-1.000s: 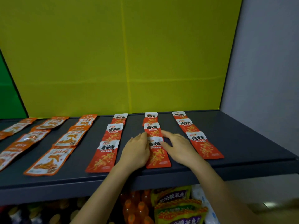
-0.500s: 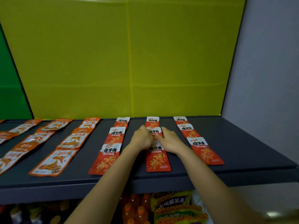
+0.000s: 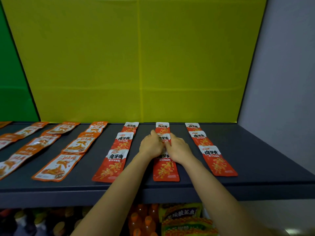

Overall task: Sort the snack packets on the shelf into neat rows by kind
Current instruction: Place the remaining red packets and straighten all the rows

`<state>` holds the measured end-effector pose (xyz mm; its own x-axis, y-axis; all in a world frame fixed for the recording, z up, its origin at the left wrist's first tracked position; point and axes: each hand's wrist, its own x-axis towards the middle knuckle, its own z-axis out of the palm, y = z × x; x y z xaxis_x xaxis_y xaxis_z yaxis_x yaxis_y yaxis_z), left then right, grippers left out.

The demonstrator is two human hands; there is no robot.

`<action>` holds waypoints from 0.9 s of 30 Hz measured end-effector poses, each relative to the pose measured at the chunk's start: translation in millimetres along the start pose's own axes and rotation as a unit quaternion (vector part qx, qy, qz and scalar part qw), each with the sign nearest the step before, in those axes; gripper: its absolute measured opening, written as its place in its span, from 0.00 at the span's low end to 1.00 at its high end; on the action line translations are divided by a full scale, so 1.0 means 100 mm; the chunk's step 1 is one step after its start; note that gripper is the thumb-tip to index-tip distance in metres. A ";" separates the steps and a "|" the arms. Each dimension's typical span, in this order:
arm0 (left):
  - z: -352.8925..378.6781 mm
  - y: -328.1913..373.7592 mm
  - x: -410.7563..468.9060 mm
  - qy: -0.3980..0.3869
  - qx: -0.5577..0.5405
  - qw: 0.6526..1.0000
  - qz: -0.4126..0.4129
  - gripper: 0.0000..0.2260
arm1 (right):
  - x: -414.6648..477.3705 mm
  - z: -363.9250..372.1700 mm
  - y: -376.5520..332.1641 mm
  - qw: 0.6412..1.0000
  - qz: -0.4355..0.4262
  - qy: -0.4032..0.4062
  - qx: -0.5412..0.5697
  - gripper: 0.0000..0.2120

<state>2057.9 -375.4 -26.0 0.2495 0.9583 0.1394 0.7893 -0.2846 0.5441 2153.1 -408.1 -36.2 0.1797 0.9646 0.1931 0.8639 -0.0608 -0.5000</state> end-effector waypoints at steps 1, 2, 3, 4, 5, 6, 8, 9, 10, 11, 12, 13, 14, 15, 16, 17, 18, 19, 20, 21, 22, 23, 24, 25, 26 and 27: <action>-0.01 0.01 -0.01 0.001 -0.016 1.000 -0.001 0.15 | 0.00 0.00 0.00 1.000 0.000 0.005 0.005 0.16; -0.03 0.02 -0.02 0.007 -0.035 0.999 0.000 0.14 | -0.01 -0.02 0.00 1.000 0.001 0.012 0.010 0.16; -0.07 0.04 -0.03 0.015 -0.054 0.998 0.006 0.14 | -0.01 -0.03 -0.01 1.000 0.000 0.025 0.014 0.17; -0.12 0.06 -0.05 0.023 -0.075 0.997 0.012 0.14 | -0.02 -0.06 -0.01 0.999 -0.002 0.043 0.023 0.18; -0.19 0.07 -0.08 0.032 -0.096 0.995 0.020 0.15 | -0.04 -0.10 -0.03 0.997 -0.008 0.065 0.037 0.19; -0.27 0.06 -0.09 0.040 -0.112 0.992 0.029 0.15 | -0.06 -0.14 -0.05 0.994 -0.021 0.091 0.053 0.19; -0.46 -0.04 -0.12 0.052 -0.126 0.990 0.046 0.16 | -0.09 -0.22 -0.15 0.987 -0.053 0.123 0.083 0.19; -0.56 -0.13 -0.13 0.061 -0.132 0.988 0.049 0.17 | -0.11 -0.26 -0.22 0.986 -0.063 0.120 0.099 0.19; -0.65 -0.22 -0.14 0.071 -0.139 0.987 0.045 0.17 | -0.11 -0.28 -0.30 0.985 -0.070 0.107 0.114 0.19; -0.74 -0.33 -0.15 0.080 -0.143 0.986 0.042 0.16 | -0.11 -0.28 -0.38 0.985 -0.074 0.089 0.127 0.19; -0.80 -0.43 -0.16 0.087 -0.142 0.986 0.031 0.15 | -0.10 -0.27 -0.48 0.985 -0.077 0.070 0.139 0.19; -0.85 -0.54 -0.17 0.093 -0.138 0.986 0.018 0.15 | -0.10 -0.25 -0.58 0.985 -0.079 0.050 0.146 0.19; -0.89 -0.65 -0.18 0.092 -0.133 0.987 0.004 0.14 | -0.09 -0.21 -0.68 0.985 -0.077 0.029 0.150 0.19; -0.92 -0.75 -0.19 0.087 -0.125 0.988 -0.004 0.13 | -0.08 -0.16 -0.77 0.986 -0.070 0.008 0.152 0.20; -0.92 -0.85 -0.18 0.076 -0.118 0.990 -0.018 0.11 | -0.06 -0.10 -0.85 0.986 -0.058 -0.012 0.154 0.20; -0.91 -0.94 -0.18 0.065 -0.111 0.991 -0.030 0.09 | -0.03 -0.03 -0.93 0.987 -0.041 -0.031 0.154 0.20; -0.90 -1.01 -0.17 0.054 -0.103 0.992 -0.044 0.07 | 0.00 0.05 -0.99 0.987 -0.020 -0.047 0.154 0.20; -0.88 -1.06 -0.16 0.044 -0.093 0.993 -0.054 0.08 | 0.04 0.12 -1.04 0.986 -0.001 -0.059 0.154 0.18; -0.87 -1.09 -0.15 0.034 -0.082 0.994 -0.060 0.08 | 0.07 0.20 -1.08 0.986 0.015 -0.066 0.149 0.15; -0.87 -1.10 -0.14 0.023 -0.068 0.996 -0.059 0.07 | 0.10 0.27 -1.11 0.988 0.030 -0.066 0.135 0.11; -0.86 -1.11 -0.13 0.015 -0.060 0.997 -0.056 0.08 | 0.12 0.32 -1.14 0.990 0.044 -0.064 0.119 0.06; -0.85 -1.11 -0.12 0.011 -0.056 0.997 -0.052 0.11 | 0.13 0.38 -1.16 0.991 0.058 -0.060 0.106 0.06; -0.84 -1.11 -0.10 0.007 -0.056 0.997 -0.052 0.14 | 0.14 0.42 -1.18 0.991 0.069 -0.055 0.099 0.07; -0.82 -1.12 -0.08 0.006 -0.054 0.997 -0.053 0.15 | 0.14 0.46 -1.18 0.991 0.077 -0.051 0.094 0.11; -0.80 -1.12 -0.07 0.009 -0.049 0.998 -0.050 0.15 | 0.15 0.50 -1.18 0.992 0.080 -0.044 0.090 0.14; -0.78 -1.12 -0.05 0.013 -0.039 0.998 -0.044 0.15 | 0.15 0.54 -1.18 0.993 0.079 -0.036 0.084 0.16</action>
<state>1924.2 -346.4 -23.5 0.1657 0.9802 0.1087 0.7610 -0.1972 0.6181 2028.8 -372.3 -19.5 0.2673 0.9627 0.0424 0.7357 -0.1755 -0.6541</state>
